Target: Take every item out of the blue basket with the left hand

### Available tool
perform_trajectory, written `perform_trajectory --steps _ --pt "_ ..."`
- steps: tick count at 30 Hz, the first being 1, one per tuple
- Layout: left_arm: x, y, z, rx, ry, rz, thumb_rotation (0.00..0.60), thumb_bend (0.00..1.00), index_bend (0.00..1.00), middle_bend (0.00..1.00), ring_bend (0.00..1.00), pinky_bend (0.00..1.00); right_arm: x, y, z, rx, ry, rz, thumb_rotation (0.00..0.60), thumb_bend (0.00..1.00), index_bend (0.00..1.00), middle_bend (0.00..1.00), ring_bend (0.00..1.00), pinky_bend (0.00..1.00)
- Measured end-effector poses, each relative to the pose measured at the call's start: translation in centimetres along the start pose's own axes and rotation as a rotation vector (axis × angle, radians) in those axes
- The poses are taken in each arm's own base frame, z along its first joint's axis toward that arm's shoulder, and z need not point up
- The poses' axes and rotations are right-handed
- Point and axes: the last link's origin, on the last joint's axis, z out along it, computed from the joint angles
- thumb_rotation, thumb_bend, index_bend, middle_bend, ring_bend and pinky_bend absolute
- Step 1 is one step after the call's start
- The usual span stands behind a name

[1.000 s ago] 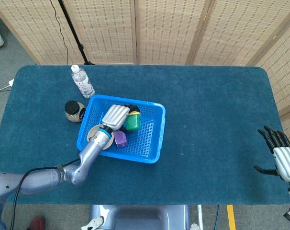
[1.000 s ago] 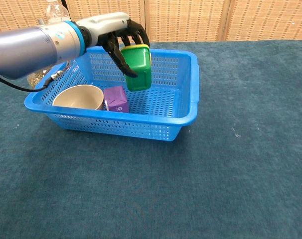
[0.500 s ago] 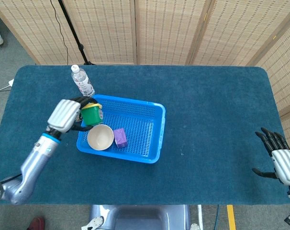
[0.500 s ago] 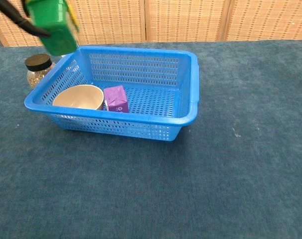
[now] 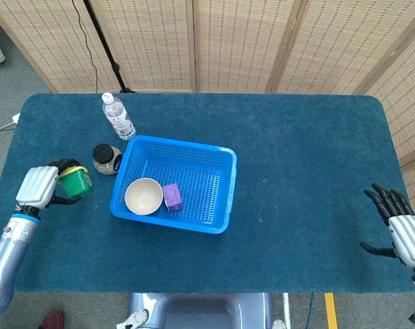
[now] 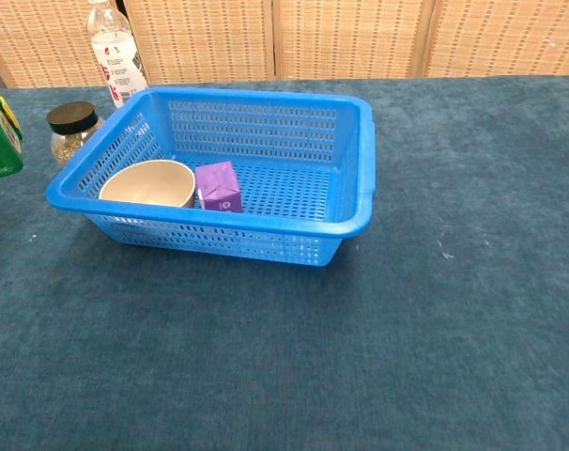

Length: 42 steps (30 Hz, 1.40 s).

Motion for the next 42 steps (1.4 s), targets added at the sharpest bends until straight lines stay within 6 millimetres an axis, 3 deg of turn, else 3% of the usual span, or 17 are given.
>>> perform_trajectory --steps 1,3,4,9,14,22,24,28,32,42 --pt "-0.3 -0.3 0.2 0.013 -0.007 -0.004 0.6 0.15 0.25 0.11 0.1 0.3 0.0 0.0 0.0 0.0 0.0 0.0 0.6 0.0 0.0 0.0 0.0 0.0" --pt "-1.2 -0.8 0.7 0.042 -0.033 -0.012 0.6 0.12 0.05 0.0 0.01 0.18 0.1 0.0 0.0 0.0 0.001 -0.001 0.6 0.0 0.0 0.0 0.0 0.0" --pt "-1.5 -0.9 0.9 0.05 -0.05 -0.015 0.6 0.1 0.0 0.0 0.0 0.14 0.1 0.1 0.0 0.0 0.001 -0.001 0.6 0.0 0.0 0.0 0.0 0.0" --pt "-2.9 -0.4 1.5 0.054 -0.145 -0.036 0.6 0.07 0.0 0.0 0.0 0.13 0.1 0.1 0.0 -0.002 0.005 0.0 0.6 0.0 0.0 0.0 0.0 0.0" --pt "-2.3 1.4 1.4 -0.013 -0.119 -0.083 0.6 0.07 0.0 0.0 0.0 0.13 0.1 0.1 0.0 -0.002 0.006 0.001 0.6 0.0 0.0 0.0 0.0 0.0" --pt "0.3 8.4 -0.1 -0.248 -0.11 -0.161 0.6 0.06 0.0 0.0 0.0 0.13 0.2 0.1 -0.1 -0.001 0.008 0.005 0.6 0.0 0.0 0.0 0.0 0.0" --pt "1.0 10.6 0.0 -0.303 -0.118 -0.166 0.6 0.06 0.0 0.0 0.0 0.13 0.2 0.1 -0.1 -0.002 0.008 0.006 0.6 0.0 0.0 0.0 0.0 0.0" --pt "1.0 13.1 1.1 -0.339 -0.159 -0.132 0.6 0.06 0.0 0.0 0.0 0.13 0.3 0.3 0.0 -0.006 0.008 0.008 0.6 0.0 0.0 0.0 0.0 0.0" --pt "-0.2 15.0 2.8 -0.32 -0.21 -0.098 0.6 0.06 0.0 0.0 0.0 0.13 0.4 0.5 0.1 -0.012 0.01 0.009 0.6 0.0 0.0 0.0 0.0 0.0" --pt "-6.8 20.3 6.6 -0.28 -0.34 -0.011 0.6 0.06 0.0 0.0 0.0 0.13 0.3 1.1 0.5 -0.034 0.004 0.01 0.6 0.0 0.0 0.0 0.0 0.0"
